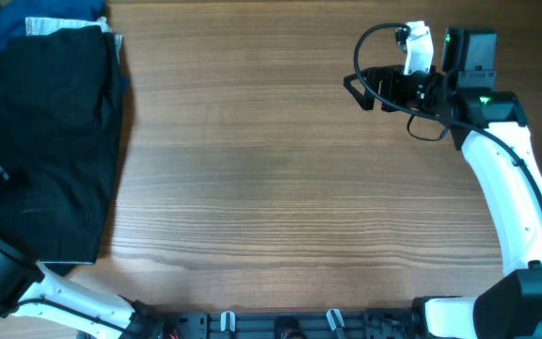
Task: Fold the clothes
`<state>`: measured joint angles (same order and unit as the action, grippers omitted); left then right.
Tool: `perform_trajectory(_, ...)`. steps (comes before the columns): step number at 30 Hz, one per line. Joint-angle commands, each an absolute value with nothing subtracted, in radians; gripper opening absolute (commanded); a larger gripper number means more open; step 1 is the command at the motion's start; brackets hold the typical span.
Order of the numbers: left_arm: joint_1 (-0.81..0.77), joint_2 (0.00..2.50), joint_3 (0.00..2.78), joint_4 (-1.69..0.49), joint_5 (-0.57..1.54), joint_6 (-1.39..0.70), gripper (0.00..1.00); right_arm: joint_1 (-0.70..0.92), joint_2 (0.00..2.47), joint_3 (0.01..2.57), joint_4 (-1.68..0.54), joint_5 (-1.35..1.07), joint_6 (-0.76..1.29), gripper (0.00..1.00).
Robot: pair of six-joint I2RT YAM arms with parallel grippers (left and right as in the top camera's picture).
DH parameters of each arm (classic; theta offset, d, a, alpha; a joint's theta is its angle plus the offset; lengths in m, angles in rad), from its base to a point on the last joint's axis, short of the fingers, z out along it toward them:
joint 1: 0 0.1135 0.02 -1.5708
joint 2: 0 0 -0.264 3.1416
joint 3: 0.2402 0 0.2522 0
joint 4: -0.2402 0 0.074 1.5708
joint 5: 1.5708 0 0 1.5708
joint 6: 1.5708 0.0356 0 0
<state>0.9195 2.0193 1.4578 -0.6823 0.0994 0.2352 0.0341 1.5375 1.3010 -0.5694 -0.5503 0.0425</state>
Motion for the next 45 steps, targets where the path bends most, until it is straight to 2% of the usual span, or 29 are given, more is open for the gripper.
perform_trajectory(1, 0.951, 2.045, 1.468, -0.675, 0.099, 0.258, 0.57, 0.036, 1.554, 1.322, -0.569, -0.573, 0.026, 0.99)
perform_trajectory(2, 0.952, 2.045, 1.468, -0.672, 0.1, 0.251, 0.22, 0.036, 1.554, 1.322, -0.569, -0.572, 0.026, 0.99)
perform_trajectory(3, 0.949, 2.045, 1.468, -0.668, 0.112, 0.226, 0.09, 0.036, 1.554, 1.322, -0.569, -0.56, 0.027, 1.0)
perform_trajectory(4, 0.944, 2.044, 1.468, -0.668, 0.135, 0.202, 0.04, 0.036, 1.554, 1.322, -0.569, -0.553, 0.026, 1.0)
perform_trajectory(12, 0.832, 1.946, 1.468, -0.762, 0.366, 0.032, 0.04, 0.036, 1.554, 1.322, -0.562, -0.55, 0.026, 0.98)
perform_trajectory(14, 0.754, 1.881, 1.468, -0.833, 0.451, 0.029, 0.04, 0.035, 1.55, 1.322, -0.552, -0.55, 0.029, 0.8)
perform_trajectory(15, 0.701, 1.841, 1.468, -0.868, 0.491, 0.015, 0.04, 0.034, 1.544, 1.322, -0.536, -0.55, 0.032, 0.77)
perform_trajectory(18, 0.482, 1.736, 1.468, -0.934, 0.539, 0.013, 0.04, -0.006, 1.501, 1.323, -0.497, -0.546, 0.102, 0.77)
perform_trajectory(22, 0.146, 1.698, 1.468, -0.906, 0.538, -0.056, 0.04, -0.134, 1.416, 1.324, -0.518, -0.547, 0.138, 0.77)
perform_trajectory(27, -0.251, 1.768, 1.468, -0.68, 0.532, -0.172, 0.04, -0.33, 1.339, 1.324, -0.608, -0.567, 0.133, 0.78)
perform_trajectory(33, -0.545, 1.918, 1.468, -0.421, 0.522, -0.256, 0.04, -0.451, 1.338, 1.324, -0.687, -0.585, 0.079, 0.78)
perform_trajectory(34, -0.589, 1.952, 1.468, -0.38, 0.523, -0.271, 0.06, -0.454, 1.338, 1.324, -0.693, -0.584, 0.07, 0.78)
perform_trajectory(35, -0.614, 1.967, 1.468, -0.36, 0.522, -0.271, 0.19, -0.454, 1.338, 1.324, -0.693, -0.584, 0.064, 0.79)
perform_trajectory(36, -0.625, 1.973, 1.468, -0.349, 0.522, -0.271, 0.35, -0.454, 1.338, 1.324, -0.693, -0.584, 0.06, 0.79)
perform_trajectory(38, -0.617, 1.957, 1.479, -0.343, 0.523, -0.287, 0.85, -0.454, 1.338, 1.324, -0.694, -0.585, 0.059, 0.82)
perform_trajectory(39, -0.583, 1.924, 1.504, -0.366, 0.529, -0.305, 0.96, -0.452, 1.338, 1.324, -0.699, -0.585, 0.059, 0.82)
perform_trajectory(40, -0.558, 1.896, 1.523, -0.391, 0.531, -0.305, 1.0, -0.451, 1.338, 1.324, -0.705, -0.585, 0.059, 0.82)
perform_trajectory(45, -0.319, 1.668, 1.593, -0.571, 0.531, -0.309, 1.0, -0.352, 1.345, 1.324, -0.771, -0.596, -0.034, 0.86)
